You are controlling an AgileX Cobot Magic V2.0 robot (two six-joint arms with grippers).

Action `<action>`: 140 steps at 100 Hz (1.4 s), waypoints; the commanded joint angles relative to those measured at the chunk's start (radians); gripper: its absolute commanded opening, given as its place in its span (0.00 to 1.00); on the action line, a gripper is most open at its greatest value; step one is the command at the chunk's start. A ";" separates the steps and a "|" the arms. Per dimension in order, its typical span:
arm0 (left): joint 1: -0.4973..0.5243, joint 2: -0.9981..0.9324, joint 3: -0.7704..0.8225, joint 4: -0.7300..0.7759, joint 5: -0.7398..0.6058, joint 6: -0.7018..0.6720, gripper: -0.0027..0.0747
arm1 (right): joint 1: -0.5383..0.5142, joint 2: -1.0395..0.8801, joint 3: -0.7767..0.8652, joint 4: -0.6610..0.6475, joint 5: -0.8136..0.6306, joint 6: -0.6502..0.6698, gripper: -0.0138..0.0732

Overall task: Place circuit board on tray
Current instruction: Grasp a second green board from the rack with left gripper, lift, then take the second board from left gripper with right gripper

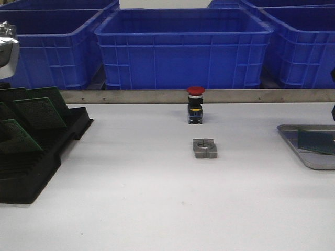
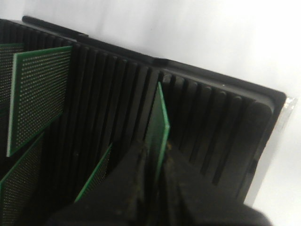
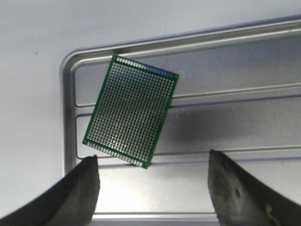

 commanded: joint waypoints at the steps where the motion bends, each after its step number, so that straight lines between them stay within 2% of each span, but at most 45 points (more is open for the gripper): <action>1: 0.002 -0.048 -0.022 -0.029 -0.008 -0.020 0.01 | -0.006 -0.050 -0.028 0.008 -0.048 -0.009 0.74; 35: 0.000 -0.279 -0.022 -0.023 0.056 -0.020 0.01 | -0.001 -0.176 -0.028 -0.005 -0.029 -0.052 0.74; 48: -0.030 -0.349 -0.022 -0.113 0.083 -0.020 0.01 | 0.047 -0.245 -0.028 -0.005 -0.006 -0.092 0.74; 80: -0.180 -0.357 -0.022 -0.324 0.131 -0.019 0.01 | 0.362 -0.345 -0.028 -0.005 0.017 -0.277 0.74; 109: -0.242 -0.344 -0.022 -0.414 0.131 -0.018 0.01 | 0.720 -0.336 -0.028 0.003 0.047 -0.505 0.74; 123: -0.265 -0.344 -0.022 -0.489 0.143 -0.017 0.01 | 0.836 -0.304 -0.028 0.076 -0.004 -0.595 0.74; 140: -0.317 -0.344 -0.022 -0.501 0.157 -0.011 0.01 | 0.926 -0.263 -0.028 0.142 -0.047 -0.678 0.74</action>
